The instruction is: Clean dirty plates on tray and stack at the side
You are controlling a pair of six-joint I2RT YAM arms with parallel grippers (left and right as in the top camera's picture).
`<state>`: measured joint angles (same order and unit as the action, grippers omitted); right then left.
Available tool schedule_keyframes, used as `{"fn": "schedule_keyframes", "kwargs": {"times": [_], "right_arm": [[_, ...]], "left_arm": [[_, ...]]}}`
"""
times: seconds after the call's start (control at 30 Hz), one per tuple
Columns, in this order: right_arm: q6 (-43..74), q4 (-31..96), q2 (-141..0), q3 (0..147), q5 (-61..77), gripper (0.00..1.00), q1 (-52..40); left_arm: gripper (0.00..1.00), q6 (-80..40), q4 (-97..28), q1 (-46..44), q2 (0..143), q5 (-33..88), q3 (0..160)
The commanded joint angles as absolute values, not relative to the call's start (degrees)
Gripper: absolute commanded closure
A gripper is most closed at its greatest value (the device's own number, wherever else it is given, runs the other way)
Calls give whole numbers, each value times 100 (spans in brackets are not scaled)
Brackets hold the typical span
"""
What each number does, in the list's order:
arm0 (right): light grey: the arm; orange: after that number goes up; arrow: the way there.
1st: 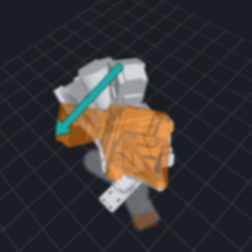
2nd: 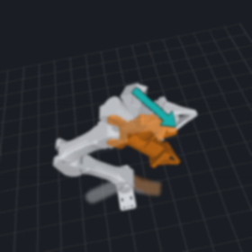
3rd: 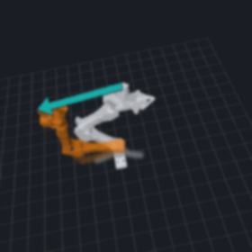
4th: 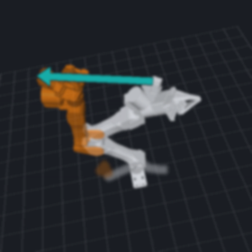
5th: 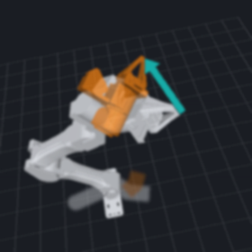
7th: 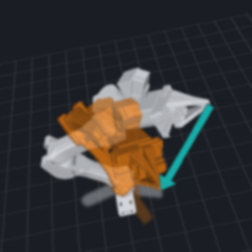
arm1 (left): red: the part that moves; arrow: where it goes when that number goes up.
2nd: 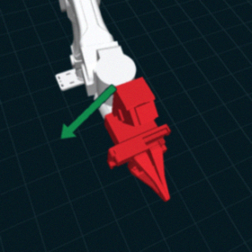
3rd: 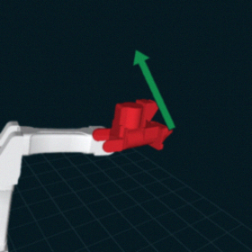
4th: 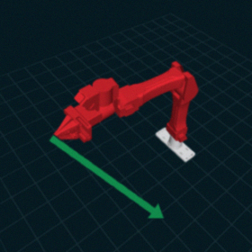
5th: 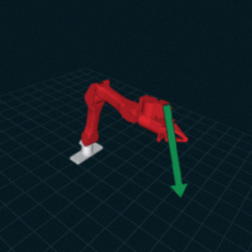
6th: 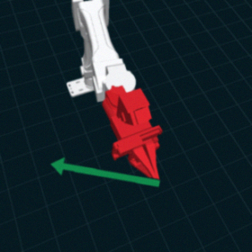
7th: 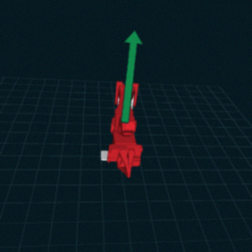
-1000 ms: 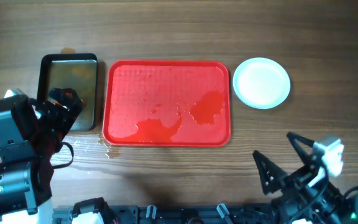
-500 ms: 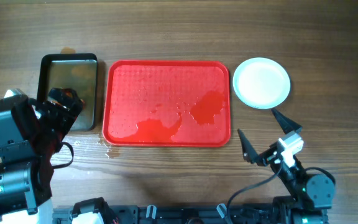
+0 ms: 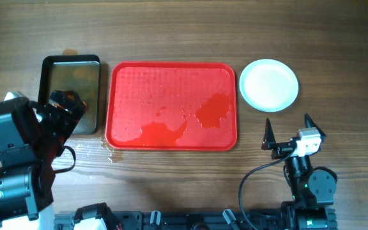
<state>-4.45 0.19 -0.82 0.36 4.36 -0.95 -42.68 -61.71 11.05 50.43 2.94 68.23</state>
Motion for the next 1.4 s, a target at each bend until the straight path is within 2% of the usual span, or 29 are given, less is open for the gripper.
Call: {"fn": "schedule_keyframes", "kwargs": {"times": [0.0, 0.63, 0.73, 0.8, 0.97, 1.1, 1.37], "right_arm": [[-602, -1, -14, 32, 301, 0, -71], [-600, -1, -21, 32, 301, 0, -71], [-602, -1, -21, 32, 301, 0, -71], [-602, -1, -21, 30, 301, 0, -71], [-602, -1, -21, 30, 301, 0, -71], [-602, -1, -21, 32, 301, 0, -71], [-602, -1, -21, 32, 301, 0, -71]], "left_arm": [[0, -4239, -6163, 1116, 5041, 362, 6849], [0, -4239, -6202, 1098, 4899, 362, 6847], [0, -4219, -6477, 1057, 4591, -395, 6847], [0, -4217, -6604, 779, 4399, -482, 6764], [0, -3251, -5231, 152, 3741, -152, 5581], [0, -1754, -3607, 58, 2969, 775, 3981], [0, -1715, -1400, -56, 1623, 1070, 1356]]}}
